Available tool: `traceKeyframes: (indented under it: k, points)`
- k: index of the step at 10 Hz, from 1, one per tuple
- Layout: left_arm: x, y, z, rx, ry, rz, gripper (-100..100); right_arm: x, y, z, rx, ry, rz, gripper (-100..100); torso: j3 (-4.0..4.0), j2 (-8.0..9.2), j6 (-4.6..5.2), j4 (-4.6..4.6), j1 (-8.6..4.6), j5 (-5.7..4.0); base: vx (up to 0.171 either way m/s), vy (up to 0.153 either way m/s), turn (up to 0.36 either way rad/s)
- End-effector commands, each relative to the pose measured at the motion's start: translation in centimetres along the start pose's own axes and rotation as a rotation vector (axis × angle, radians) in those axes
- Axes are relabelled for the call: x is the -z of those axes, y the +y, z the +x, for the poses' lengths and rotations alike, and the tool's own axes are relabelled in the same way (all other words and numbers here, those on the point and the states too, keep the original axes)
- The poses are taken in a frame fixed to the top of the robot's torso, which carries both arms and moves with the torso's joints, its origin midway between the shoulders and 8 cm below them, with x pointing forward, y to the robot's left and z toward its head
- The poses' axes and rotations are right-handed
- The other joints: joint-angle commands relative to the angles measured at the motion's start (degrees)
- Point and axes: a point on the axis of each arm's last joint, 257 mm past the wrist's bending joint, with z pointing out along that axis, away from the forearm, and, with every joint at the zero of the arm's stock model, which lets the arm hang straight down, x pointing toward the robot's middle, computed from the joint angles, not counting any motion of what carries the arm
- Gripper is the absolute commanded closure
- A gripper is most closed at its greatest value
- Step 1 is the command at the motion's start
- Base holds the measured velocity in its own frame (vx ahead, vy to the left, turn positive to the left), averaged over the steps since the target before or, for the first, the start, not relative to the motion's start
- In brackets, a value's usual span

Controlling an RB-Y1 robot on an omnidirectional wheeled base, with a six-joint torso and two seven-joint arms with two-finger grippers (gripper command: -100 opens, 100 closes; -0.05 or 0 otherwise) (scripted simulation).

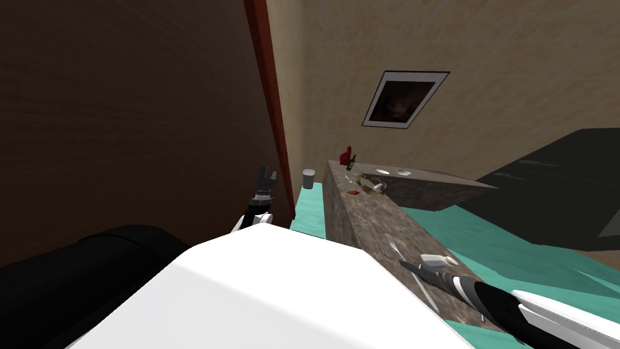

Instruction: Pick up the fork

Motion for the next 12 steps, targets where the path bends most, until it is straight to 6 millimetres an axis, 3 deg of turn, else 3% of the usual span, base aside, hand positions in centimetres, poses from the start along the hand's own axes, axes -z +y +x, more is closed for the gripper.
traceKeyframes:
  k: [1, 2, 3, 4, 7, 8, 9, 12]
  points:
    - [0.0, 0.0, 0.0, 0.000, 0.000, 0.000, 0, -0.1, -0.2, -0.3, -0.016, -0.012, 0.006, -100, 0.00, 0.00, 0.00, 0.00, 0.00, 0.00, 0.190, 0.035, 0.068]
    - [0.0, 0.0, 0.0, 0.000, 0.000, 0.000, 0, -0.1, -0.1, -0.2, -0.009, -0.008, 0.004, -100, 0.04, 0.08, -0.01, 0.01, 0.01, 0.00, 0.074, 0.012, 0.028]
    - [0.0, 0.0, 0.0, 0.000, 0.000, 0.000, 0, -0.1, -0.2, -0.2, -0.010, -0.009, 0.005, 0, 0.23, 0.42, 0.03, 0.08, -0.05, -0.01, 0.015, 0.001, 0.003]
    - [0.0, 0.0, 0.0, 0.000, 0.000, 0.000, 0, -0.4, -0.3, 0.7, -0.020, -0.010, 0.008, -100, 0.39, 0.69, 0.04, 0.15, -0.10, -0.02, 0.024, -0.001, 0.091]
    - [0.0, 0.0, 0.0, 0.000, 0.000, 0.000, 0, -1.2, -0.5, 2.6, -0.039, -0.012, 0.014, -100, 0.46, 0.79, 0.05, 0.18, -0.17, -0.04, 0.030, -0.010, 0.070]
    - [0.0, 0.0, 0.0, 0.000, 0.000, 0.000, 0, -1.1, -0.4, 2.2, -0.035, -0.012, 0.013, -100, 0.47, 0.81, 0.05, 0.19, -0.18, -0.05, 0.010, -0.004, 0.010]
    - [0.0, 0.0, 0.0, 0.000, 0.000, 0.000, 0, -1.2, -0.4, 2.4, -0.035, -0.012, 0.013, 100, 0.49, 0.84, 0.04, 0.20, -0.16, -0.05, 0.000, 0.000, 0.000]
    - [0.0, 0.0, 0.0, 0.000, 0.000, 0.000, 0, -1.2, -0.4, 2.3, -0.035, -0.012, 0.011, 100, 0.49, 0.86, 0.05, 0.19, -0.19, -0.06, 0.000, 0.000, 0.000]
